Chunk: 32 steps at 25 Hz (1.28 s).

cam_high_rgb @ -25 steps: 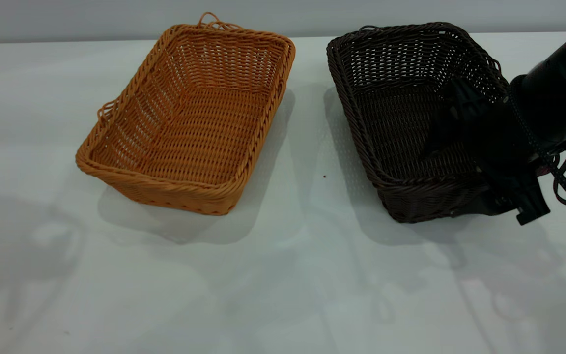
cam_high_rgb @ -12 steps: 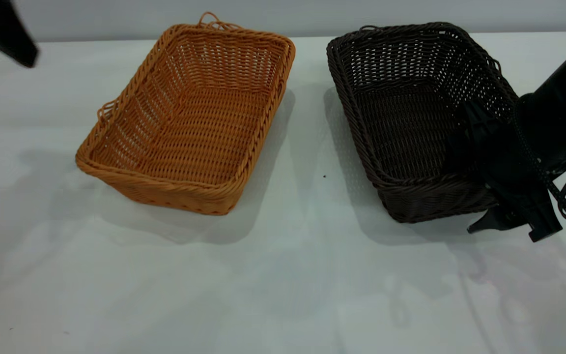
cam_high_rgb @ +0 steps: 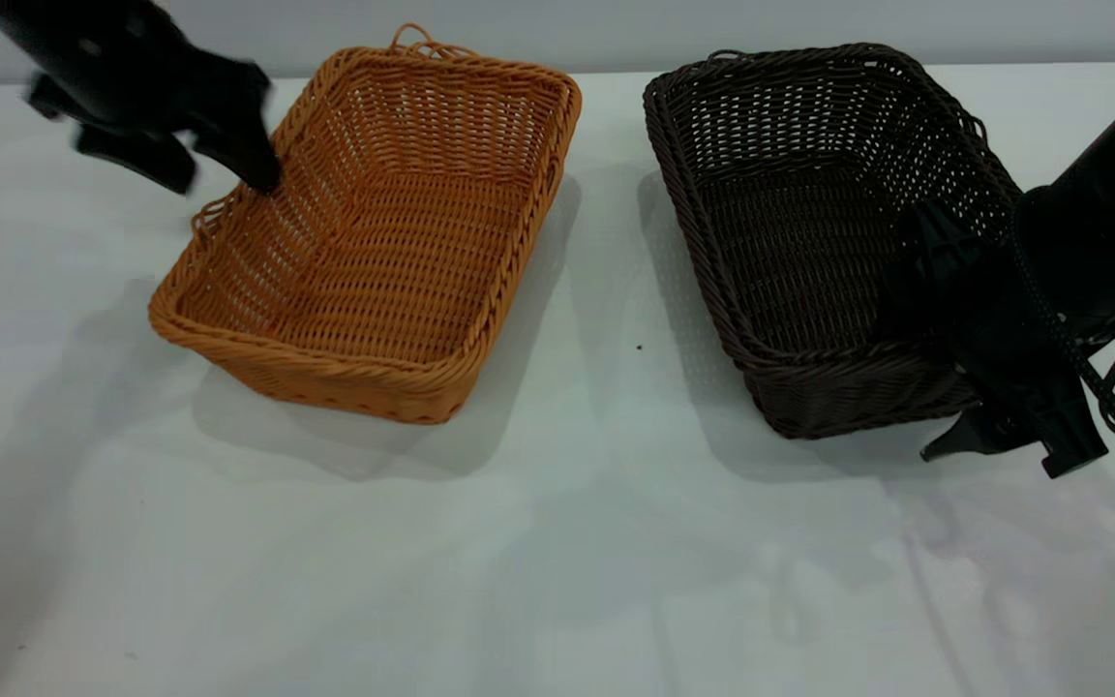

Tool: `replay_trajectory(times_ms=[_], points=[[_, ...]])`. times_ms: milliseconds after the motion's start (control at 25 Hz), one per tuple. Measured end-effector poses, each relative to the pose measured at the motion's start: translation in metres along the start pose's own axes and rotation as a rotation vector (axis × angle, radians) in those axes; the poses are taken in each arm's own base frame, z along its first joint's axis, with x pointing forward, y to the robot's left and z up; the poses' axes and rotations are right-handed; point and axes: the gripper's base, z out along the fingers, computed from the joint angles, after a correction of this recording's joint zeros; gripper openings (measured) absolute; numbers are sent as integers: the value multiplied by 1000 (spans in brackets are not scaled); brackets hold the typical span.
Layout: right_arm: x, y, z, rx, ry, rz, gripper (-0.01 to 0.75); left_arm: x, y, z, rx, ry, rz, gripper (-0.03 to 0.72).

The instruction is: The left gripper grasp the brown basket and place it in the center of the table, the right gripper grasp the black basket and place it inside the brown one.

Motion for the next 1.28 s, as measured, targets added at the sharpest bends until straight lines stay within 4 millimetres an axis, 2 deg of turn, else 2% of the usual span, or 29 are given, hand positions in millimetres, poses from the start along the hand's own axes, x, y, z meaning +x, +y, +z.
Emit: replay_trajectory(times_ms=[120, 240, 480, 640, 840, 1000, 1280], points=[[-1, -1, 1, 7, -15, 1, 469, 4, -4, 25, 4, 28, 9, 522], [-2, -4, 5, 23, -17, 4, 415, 11, -5, 38, 5, 55, 8, 477], [-2, -5, 6, 29, -17, 7, 204, 11, -4, 39, 5, 56, 7, 260], [-2, -3, 6, 24, -18, 35, 94, 12, -5, 39, 8, 63, 6, 122], [-2, 1, 2, 5, -18, 27, 83, 12, -5, 39, 12, 65, -5, 78], [-8, 15, -14, -51, -75, -3, 82, 12, -5, 39, 12, 65, 23, 76], [-55, 62, -60, -266, -141, -197, 82, 13, -6, 39, 25, 78, 153, 76]])
